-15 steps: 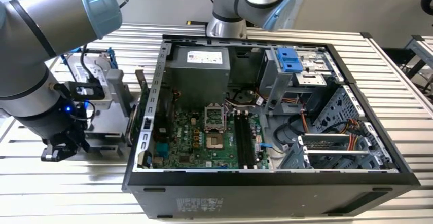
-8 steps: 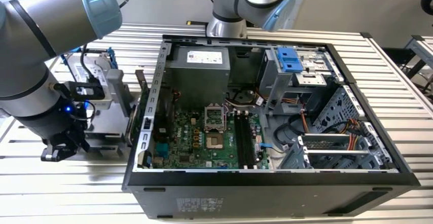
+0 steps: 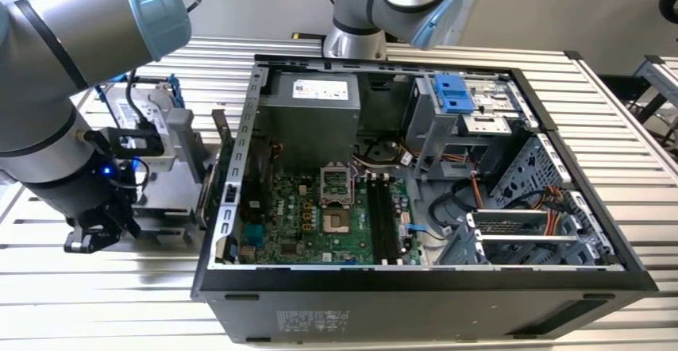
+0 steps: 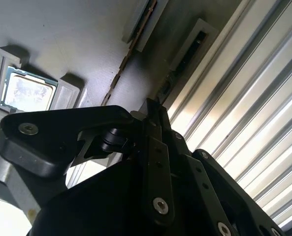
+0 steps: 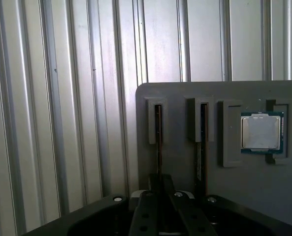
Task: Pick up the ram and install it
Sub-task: 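Pick up the ram and move it above insertion slot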
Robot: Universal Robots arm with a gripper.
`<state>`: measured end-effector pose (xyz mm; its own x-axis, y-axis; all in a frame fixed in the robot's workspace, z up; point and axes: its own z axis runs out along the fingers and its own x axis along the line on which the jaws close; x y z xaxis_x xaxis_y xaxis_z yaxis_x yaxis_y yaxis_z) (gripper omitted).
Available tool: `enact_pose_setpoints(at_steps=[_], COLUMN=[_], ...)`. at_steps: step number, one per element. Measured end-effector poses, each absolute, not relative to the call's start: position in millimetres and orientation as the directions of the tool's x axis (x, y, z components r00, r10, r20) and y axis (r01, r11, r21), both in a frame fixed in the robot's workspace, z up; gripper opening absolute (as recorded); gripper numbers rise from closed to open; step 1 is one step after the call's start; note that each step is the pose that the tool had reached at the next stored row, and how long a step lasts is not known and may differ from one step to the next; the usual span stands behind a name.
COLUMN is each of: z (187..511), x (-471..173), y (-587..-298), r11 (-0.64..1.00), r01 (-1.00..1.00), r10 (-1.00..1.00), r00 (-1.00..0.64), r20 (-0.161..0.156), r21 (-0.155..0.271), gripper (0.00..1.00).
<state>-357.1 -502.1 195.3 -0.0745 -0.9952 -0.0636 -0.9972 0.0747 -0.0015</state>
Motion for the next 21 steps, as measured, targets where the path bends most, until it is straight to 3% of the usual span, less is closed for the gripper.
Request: enact_pose_setpoints(at_steps=[21], z=[235.2], x=[-357.2], y=[-502.0], r11=[0.075], r01=[-0.997], r10=[-0.995], r00=[-0.075], r20=[-0.063], r21=[-0.001], gripper=[0.00])
